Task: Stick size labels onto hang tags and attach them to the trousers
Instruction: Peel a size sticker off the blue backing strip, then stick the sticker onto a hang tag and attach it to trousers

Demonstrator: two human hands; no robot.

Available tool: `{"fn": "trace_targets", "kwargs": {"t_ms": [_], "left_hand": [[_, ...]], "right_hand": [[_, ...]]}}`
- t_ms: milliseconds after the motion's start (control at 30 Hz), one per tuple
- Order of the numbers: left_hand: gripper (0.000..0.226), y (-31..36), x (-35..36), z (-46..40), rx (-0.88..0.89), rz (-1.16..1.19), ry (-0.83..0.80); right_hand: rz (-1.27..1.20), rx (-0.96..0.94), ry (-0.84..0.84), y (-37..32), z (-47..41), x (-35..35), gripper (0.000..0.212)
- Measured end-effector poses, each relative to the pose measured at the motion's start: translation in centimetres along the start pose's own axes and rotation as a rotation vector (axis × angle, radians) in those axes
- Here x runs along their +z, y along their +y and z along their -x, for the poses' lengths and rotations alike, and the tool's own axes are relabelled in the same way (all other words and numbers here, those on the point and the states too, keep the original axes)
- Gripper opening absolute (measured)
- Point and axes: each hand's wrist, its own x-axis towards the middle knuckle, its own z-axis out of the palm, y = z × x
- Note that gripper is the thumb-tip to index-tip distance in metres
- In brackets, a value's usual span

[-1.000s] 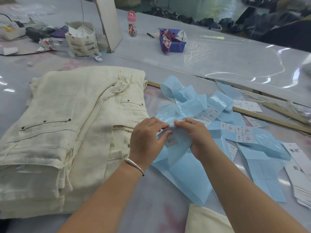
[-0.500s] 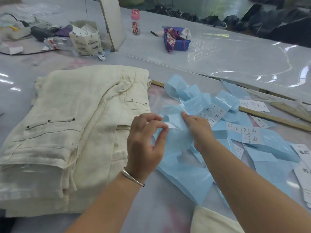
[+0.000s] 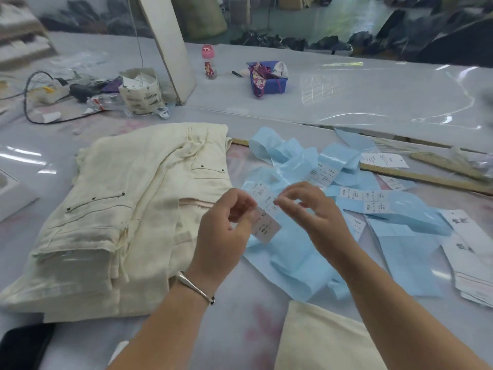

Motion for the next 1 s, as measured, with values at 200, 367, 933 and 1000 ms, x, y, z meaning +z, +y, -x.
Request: {"fn": "trace_targets", "kwargs": {"t_ms": [200, 367, 933, 1000], "left_hand": [[0.013, 6.1, 7.6, 4.2, 0.024, 0.074, -0.13], [0.044, 9.9, 16.0, 9.2, -0.026, 0.054, -0.08], [0.014, 12.9, 34.0, 11.0, -0.455, 0.259, -0.119], [0.011, 12.3, 34.2, 10.4, -0.449, 0.245, -0.121]], "right_hand": [[0.171, 0.009, 0.129, -0.2, 8.4, -7.8, 0.019], [-0.319, 0.277, 0.378, 2.2, 15.0, -15.3, 0.018], [-0.243, 0.603, 0.658, 16.7, 18.7, -29.9, 0.033], [0.101, 0.622, 0.616, 19.6, 16.4, -31.2, 0.036]]}}
